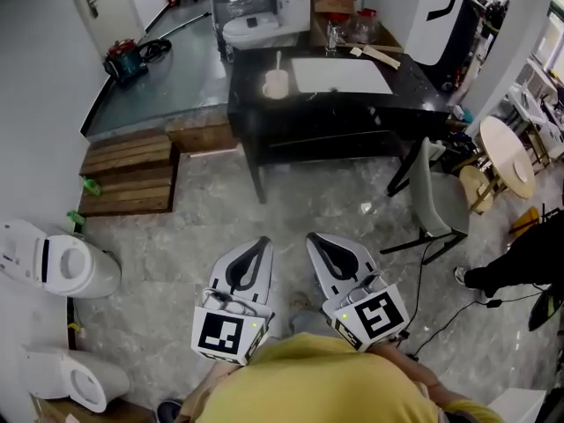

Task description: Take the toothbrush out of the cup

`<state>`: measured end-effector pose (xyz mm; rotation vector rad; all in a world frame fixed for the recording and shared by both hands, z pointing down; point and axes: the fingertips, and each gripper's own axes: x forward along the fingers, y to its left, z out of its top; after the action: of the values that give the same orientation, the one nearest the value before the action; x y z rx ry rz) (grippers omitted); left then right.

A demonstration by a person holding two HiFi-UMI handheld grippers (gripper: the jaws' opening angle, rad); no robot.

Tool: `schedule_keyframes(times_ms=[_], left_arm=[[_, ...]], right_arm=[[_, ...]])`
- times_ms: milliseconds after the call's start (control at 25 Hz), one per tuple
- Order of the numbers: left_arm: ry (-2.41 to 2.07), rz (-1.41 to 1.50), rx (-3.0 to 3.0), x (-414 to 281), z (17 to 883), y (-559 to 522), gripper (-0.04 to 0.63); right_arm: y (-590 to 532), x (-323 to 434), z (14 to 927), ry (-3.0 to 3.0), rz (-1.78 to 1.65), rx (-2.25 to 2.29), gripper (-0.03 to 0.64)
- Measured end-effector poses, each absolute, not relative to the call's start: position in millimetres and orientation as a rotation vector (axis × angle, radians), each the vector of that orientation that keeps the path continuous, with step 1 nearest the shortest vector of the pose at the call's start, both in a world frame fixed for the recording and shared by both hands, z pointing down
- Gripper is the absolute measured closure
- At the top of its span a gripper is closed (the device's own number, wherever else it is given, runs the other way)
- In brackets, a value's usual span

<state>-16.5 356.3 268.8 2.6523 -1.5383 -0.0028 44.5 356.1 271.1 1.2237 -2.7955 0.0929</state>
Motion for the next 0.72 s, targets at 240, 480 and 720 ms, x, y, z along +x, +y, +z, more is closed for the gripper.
schedule_keyframes(times_ms=[240, 480, 720], left_arm=[[-1.597, 0.033, 2.641, -9.6, 269.1, 318.2, 0.584], [-1.631, 0.025, 2.627, -2.6, 267.7, 296.0, 0.584], [-1.632, 0.024, 2.622, 1.9, 266.3, 271.7, 0.584]], right_arm=[[315.1, 61.9, 272.7, -2.810, 0.103, 1.208, 0.600], [291.8, 65.3, 274.3, -2.843, 0.110, 1.164, 0.600], [268.1, 72.2, 277.0, -2.837, 0.136, 1.177, 0.600]])
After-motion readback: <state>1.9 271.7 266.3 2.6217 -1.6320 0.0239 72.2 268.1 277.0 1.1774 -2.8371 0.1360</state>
